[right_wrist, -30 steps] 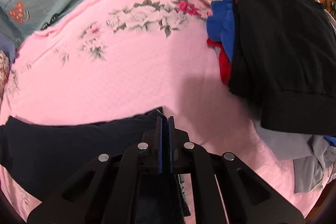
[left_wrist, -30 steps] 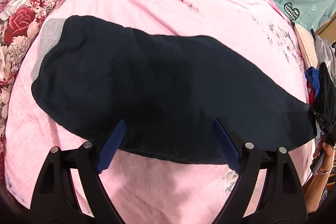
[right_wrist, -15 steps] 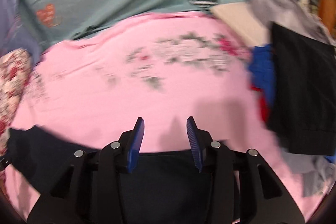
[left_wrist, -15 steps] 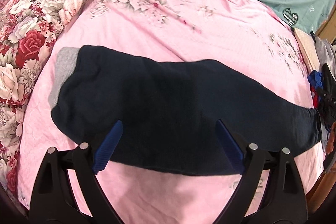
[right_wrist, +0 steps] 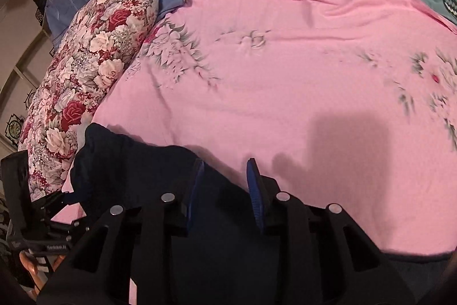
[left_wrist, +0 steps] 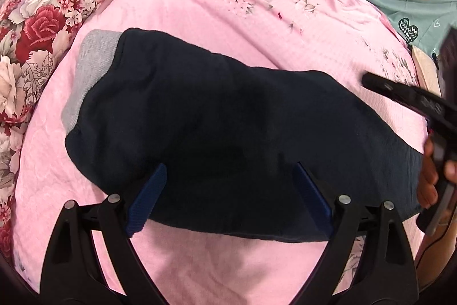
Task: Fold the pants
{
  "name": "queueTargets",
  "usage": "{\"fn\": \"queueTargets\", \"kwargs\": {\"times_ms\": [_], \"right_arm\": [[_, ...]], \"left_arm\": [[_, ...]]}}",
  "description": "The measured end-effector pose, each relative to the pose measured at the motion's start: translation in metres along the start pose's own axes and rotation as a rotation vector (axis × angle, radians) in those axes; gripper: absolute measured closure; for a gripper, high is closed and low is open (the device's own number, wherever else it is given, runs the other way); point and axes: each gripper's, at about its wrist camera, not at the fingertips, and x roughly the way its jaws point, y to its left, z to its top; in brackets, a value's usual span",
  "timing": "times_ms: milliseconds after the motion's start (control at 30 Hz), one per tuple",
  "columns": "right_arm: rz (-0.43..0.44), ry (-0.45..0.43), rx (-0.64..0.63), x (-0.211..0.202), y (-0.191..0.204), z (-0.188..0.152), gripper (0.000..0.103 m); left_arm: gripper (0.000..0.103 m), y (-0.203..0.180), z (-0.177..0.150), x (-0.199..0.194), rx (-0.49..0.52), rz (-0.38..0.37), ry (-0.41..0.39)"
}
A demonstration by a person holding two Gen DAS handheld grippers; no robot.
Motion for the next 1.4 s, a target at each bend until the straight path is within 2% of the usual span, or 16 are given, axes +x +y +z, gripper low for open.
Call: {"fn": "queueTargets", "kwargs": {"times_ms": [167,300,467,567,700,867,933,1200,1300,1400], "right_arm": [[0.045,0.042,0.007,0.035,0.018,0.012,0.071],[0.057,0.078,0.007,0.046,0.021,0.009,0.071],[0.087,0.101,-0.011,0.043,0.022,0.0,0.071],[0.129,0.127,0.001,0.043,0.019,-0.006,0.071],[0.143,0.124,-0.019,0.038,0.017,-0.016,0.071],[0.157,0.135,-0.043,0.035,0.019,-0.018,0.07],[0.153,0.141,-0.066,0.033,0.022,-0.02,0.07],[0.164,0.138,-0.143,0.022,0.031,-0.031,0.07],[0.162,0.136,-0.159,0.021,0.033,-0.035,0.07],[0.163,0.137,-0.17,0.02,0.035,-0.039,0.07]], "left_arm": [[0.012,-0.002,0.0,0.001,0.01,-0.002,0.003],[0.012,-0.003,0.0,-0.003,0.007,0.0,-0.004],[0.012,-0.019,0.011,-0.025,0.076,0.005,-0.105],[0.012,-0.023,0.028,-0.024,0.054,0.005,-0.123],[0.012,-0.024,0.047,-0.007,0.01,0.007,-0.098],[0.012,-0.026,0.053,0.03,-0.001,0.064,-0.006],[0.012,-0.023,0.051,0.035,-0.019,0.073,0.007],[0.012,-0.037,0.059,0.014,0.0,0.015,-0.058],[0.012,-0.047,0.064,0.024,0.019,0.019,-0.034],[0.012,-0.051,0.063,0.044,0.029,0.015,0.04]]}}
